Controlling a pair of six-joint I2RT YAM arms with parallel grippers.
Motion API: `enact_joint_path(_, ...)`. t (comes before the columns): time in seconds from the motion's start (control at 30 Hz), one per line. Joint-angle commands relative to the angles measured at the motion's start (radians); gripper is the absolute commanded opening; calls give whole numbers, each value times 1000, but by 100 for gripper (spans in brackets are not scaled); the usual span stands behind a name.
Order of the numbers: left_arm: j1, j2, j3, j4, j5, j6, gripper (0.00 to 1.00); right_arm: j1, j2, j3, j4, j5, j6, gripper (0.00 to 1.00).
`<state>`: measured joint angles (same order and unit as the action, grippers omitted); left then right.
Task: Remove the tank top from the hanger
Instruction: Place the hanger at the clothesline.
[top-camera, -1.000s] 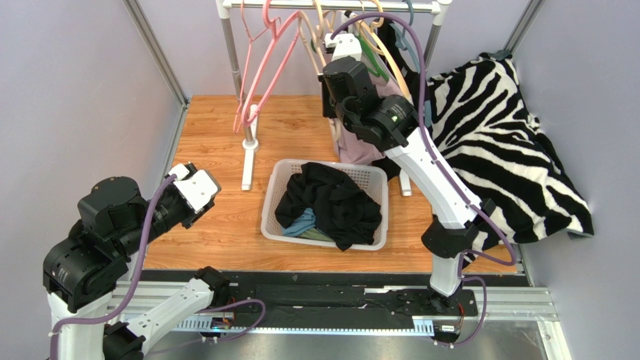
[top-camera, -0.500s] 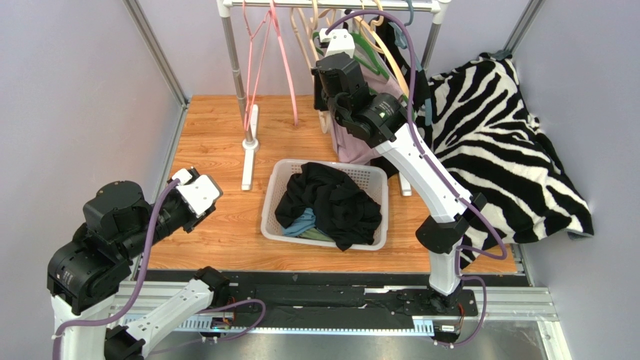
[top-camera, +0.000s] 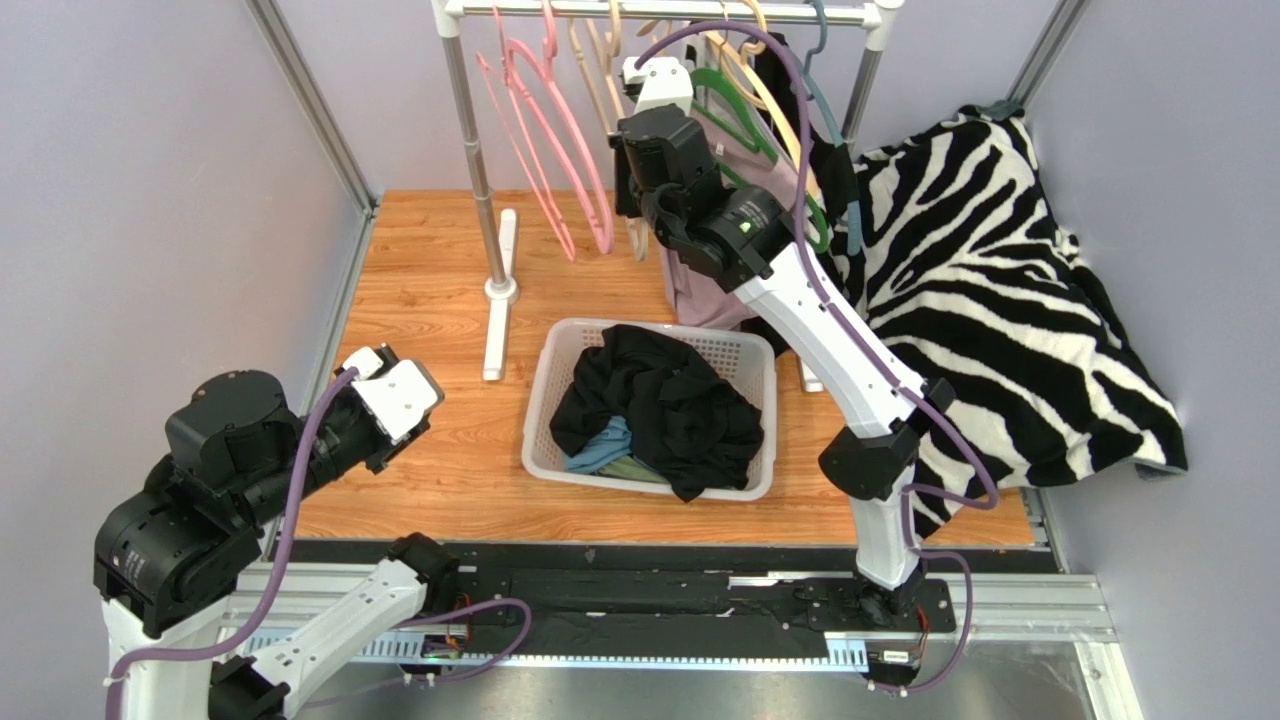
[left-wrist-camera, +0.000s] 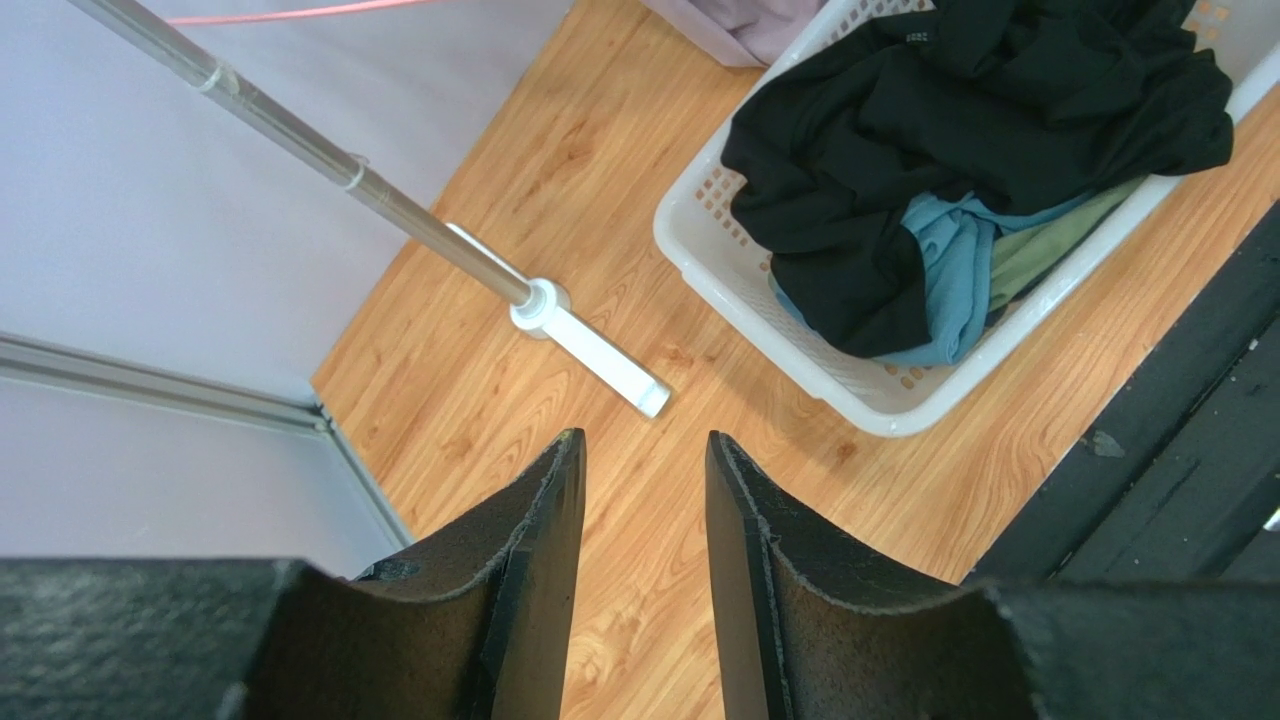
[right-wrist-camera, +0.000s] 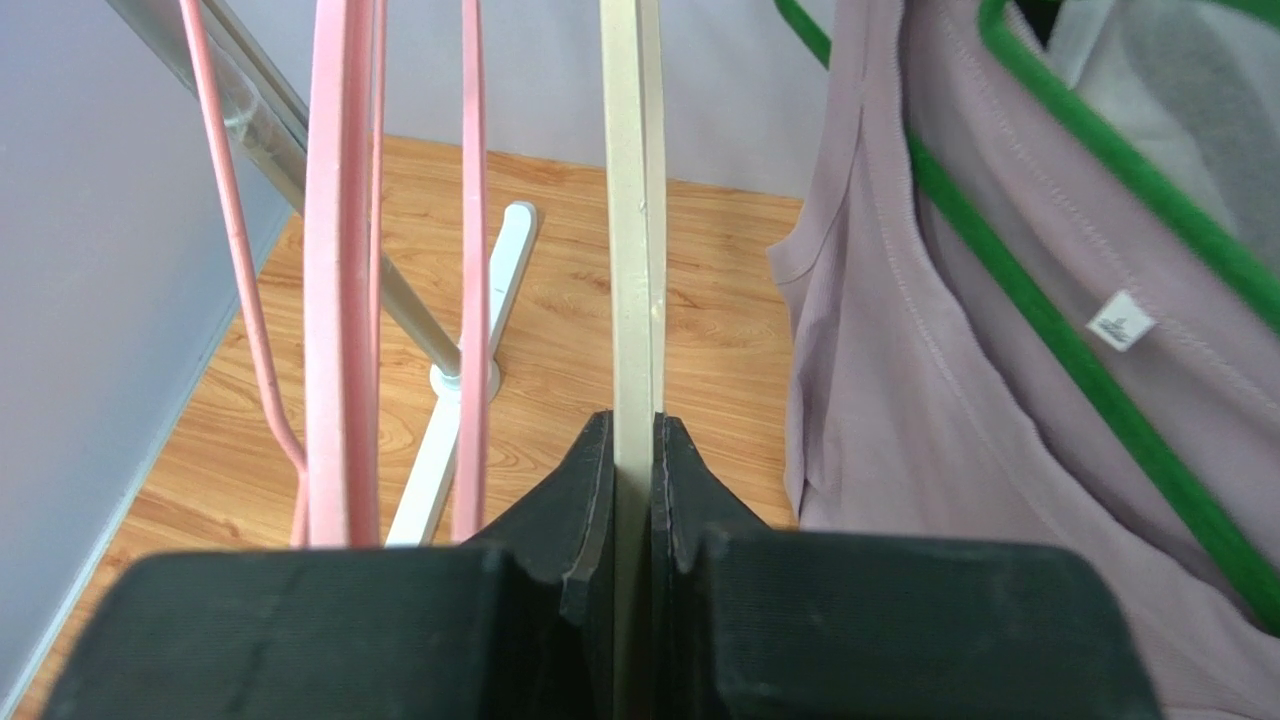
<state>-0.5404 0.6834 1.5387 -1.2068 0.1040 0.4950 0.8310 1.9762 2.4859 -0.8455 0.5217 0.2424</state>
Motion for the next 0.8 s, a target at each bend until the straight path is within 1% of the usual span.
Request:
enact_joint_path(0.0,8,-12,0,-19,19,-15,43,-10,49,50,54,-20,5,0)
enact_joint_path(0.37,17,-13,-2,-19,57,-24,43,-10,90,65,88,-74,-14,0)
enact_joint_path(0.63,23,-13,-5,-19,60,-26,43,17,122,80,143,-69,-86,0)
enact_joint_path(0.77,28,-18,-11,-19,63,-29,43,20,139,96,152,-68,-94,0)
